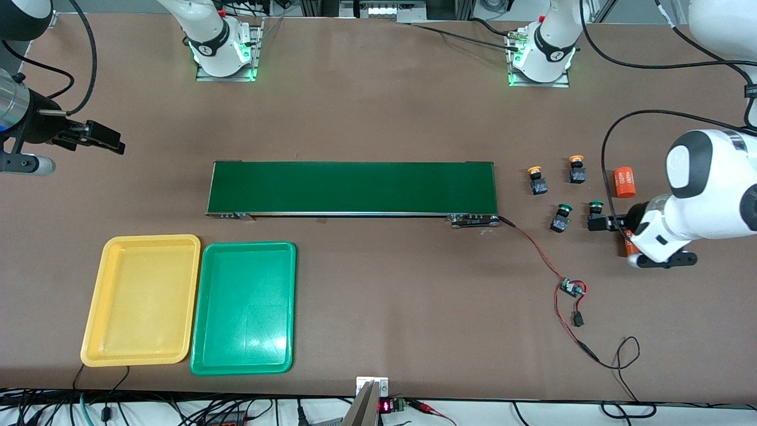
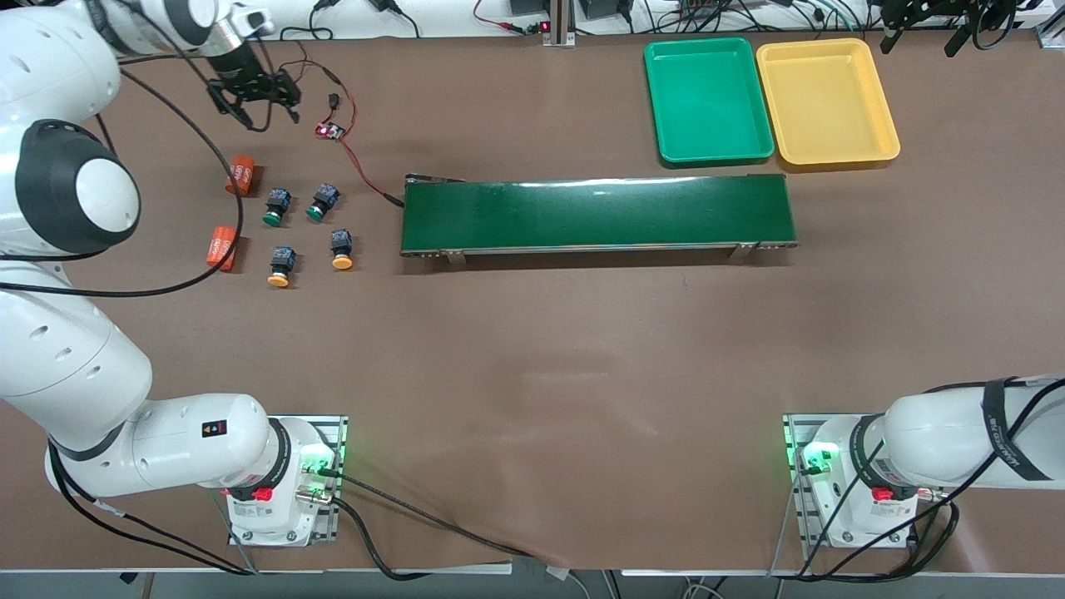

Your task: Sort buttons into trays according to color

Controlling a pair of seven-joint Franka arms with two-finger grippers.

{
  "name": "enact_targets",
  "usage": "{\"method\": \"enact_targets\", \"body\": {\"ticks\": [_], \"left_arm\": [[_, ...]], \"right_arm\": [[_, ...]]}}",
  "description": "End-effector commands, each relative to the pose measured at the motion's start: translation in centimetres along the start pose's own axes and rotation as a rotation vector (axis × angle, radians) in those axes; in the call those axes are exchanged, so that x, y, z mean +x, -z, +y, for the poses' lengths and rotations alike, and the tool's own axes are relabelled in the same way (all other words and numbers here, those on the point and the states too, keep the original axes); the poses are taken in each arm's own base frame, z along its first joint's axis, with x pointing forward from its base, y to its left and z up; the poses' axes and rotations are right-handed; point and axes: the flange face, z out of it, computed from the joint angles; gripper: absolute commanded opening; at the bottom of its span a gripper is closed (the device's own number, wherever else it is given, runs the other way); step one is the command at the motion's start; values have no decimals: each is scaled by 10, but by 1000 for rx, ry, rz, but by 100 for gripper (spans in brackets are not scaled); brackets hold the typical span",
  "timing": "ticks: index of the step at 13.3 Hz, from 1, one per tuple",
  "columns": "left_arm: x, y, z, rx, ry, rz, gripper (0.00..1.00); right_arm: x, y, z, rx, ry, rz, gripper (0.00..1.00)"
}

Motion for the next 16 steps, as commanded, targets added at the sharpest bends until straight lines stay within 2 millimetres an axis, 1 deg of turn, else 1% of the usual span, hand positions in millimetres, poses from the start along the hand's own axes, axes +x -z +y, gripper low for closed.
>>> {"method": "enact_targets", "body": {"ticks": [1,3,4,5,6,7,8,9,11,14,15,16], "left_arm": [[7,-16,-51,-13,59,13,100],[7,-17,-76,63,33,20,100],[7,-24,-85,91,26,10,100],[7,-35,-91,86,37,-3,100],[9,-49,-107,79,52,-3,100],[12,-68,-117,73,61,2,100],[12,-79,-125,68,70,12,100],[11,-88,-127,69,67,6,100],[13,-94,-123,67,26,-2,100],[22,-126,-130,59,-50,18,100],[26,-136,-130,71,-111,34,100],[29,-141,-132,105,-171,46,100]], "right_arm": [[3,5,0,9,4,11,100],[3,5,0,9,4,11,100],[3,5,-1,9,6,11,100],[3,5,-1,9,6,12,100],[3,6,-2,9,6,14,100],[3,6,-2,9,4,14,100],[3,5,-2,9,0,17,100],[3,5,-2,9,-2,17,100],[3,5,-1,11,-3,17,100],[4,4,-1,11,-4,15,100],[6,3,-1,12,-4,20,100],[6,3,-1,11,-4,18,100]]}}
